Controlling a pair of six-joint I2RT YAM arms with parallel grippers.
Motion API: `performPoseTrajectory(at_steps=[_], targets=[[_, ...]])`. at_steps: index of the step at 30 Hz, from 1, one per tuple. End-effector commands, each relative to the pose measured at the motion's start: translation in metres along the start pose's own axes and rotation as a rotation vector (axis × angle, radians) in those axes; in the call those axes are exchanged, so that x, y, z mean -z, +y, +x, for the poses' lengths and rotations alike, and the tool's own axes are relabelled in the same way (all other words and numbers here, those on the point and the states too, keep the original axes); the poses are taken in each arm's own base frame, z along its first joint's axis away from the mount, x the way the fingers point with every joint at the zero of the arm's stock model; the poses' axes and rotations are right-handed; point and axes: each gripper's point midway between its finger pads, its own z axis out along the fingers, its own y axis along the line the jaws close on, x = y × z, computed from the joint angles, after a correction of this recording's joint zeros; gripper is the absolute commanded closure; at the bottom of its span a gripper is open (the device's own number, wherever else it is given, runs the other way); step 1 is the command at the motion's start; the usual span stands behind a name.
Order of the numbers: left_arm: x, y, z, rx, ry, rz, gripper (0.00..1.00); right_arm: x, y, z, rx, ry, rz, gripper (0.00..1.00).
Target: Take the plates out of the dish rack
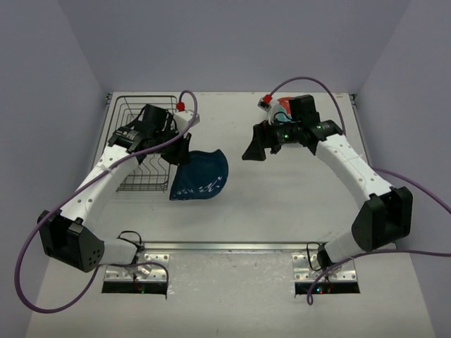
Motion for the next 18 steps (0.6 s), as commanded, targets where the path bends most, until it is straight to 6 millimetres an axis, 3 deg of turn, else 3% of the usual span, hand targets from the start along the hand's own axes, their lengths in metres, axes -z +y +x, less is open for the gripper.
performPoseTrajectory(at_steps=[1,18], targets=[[0.017,-0.024,-0.035,-0.045,-0.164,0.108,1.00,-0.021,0.011,0.029,-0.039,0.068,-0.068,0.11],[0.010,-0.033,-0.033,-0.012,-0.166,0.166,1.00,-0.073,0.037,0.018,-0.090,0.119,-0.138,0.31]])
